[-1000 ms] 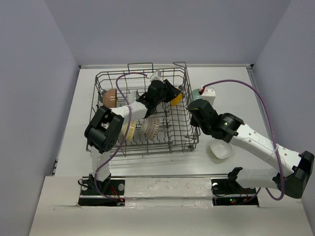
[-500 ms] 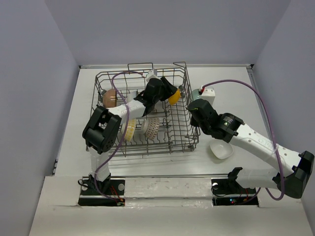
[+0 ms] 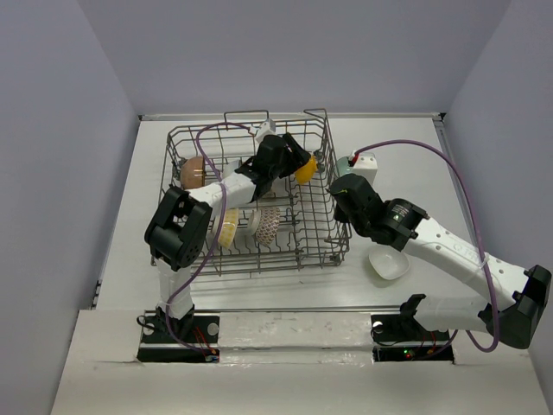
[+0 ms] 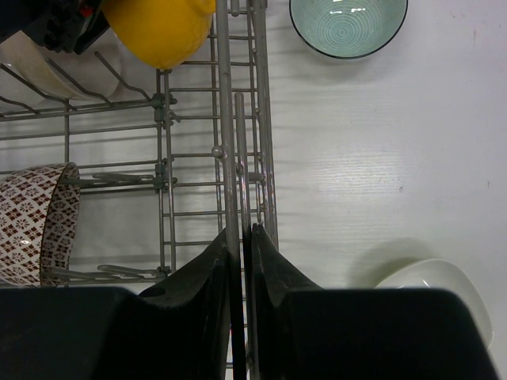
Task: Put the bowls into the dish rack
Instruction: Place the upside down bowl on the dish rack, then pick up the bowl from the corner of the board.
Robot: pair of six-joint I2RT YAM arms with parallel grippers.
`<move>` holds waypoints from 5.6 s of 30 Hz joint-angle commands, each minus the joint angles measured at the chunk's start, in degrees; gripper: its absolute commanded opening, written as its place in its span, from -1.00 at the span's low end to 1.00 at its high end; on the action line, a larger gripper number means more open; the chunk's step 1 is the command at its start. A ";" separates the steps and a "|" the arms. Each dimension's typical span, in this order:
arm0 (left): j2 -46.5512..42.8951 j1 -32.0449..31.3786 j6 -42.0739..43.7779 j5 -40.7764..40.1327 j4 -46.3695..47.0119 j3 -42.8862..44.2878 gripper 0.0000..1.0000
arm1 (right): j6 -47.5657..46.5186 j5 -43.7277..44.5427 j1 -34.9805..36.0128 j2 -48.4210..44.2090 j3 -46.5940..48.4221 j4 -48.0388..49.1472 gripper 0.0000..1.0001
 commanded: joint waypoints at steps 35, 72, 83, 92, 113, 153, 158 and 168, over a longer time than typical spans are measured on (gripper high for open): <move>-1.54 0.75 2.49 -3.52 -16.70 4.80 0.49 | 0.81 -2.01 -0.76 0.99 1.50 -0.62 -0.64; 2.41 -0.04 6.53 -0.54 -22.50 9.90 0.52 | 0.90 -2.19 -0.76 0.55 1.68 -0.89 -0.65; 2.15 0.05 6.53 -2.90 -25.22 9.55 0.52 | 0.81 -2.37 -0.76 0.99 2.03 -0.89 -0.65; 2.24 0.66 5.48 -4.23 -26.02 8.50 0.54 | 0.73 -2.45 -0.76 0.64 1.77 -0.98 -0.65; 3.64 0.93 8.20 -3.61 -27.51 10.34 0.64 | 0.90 -2.81 -0.76 0.46 1.94 -0.98 -0.65; -18.94 -1.27 19.71 -8.71 -32.78 18.08 0.72 | 1.16 13.01 -7.18 -7.45 16.10 -7.92 0.49; -28.07 -1.27 21.64 -7.75 -29.28 11.76 0.77 | -2.42 -0.49 -27.44 -5.61 7.69 -2.05 0.52; -38.71 -1.27 25.60 -8.53 -28.83 4.63 0.79 | -3.32 -25.22 -43.21 15.47 5.36 13.17 0.36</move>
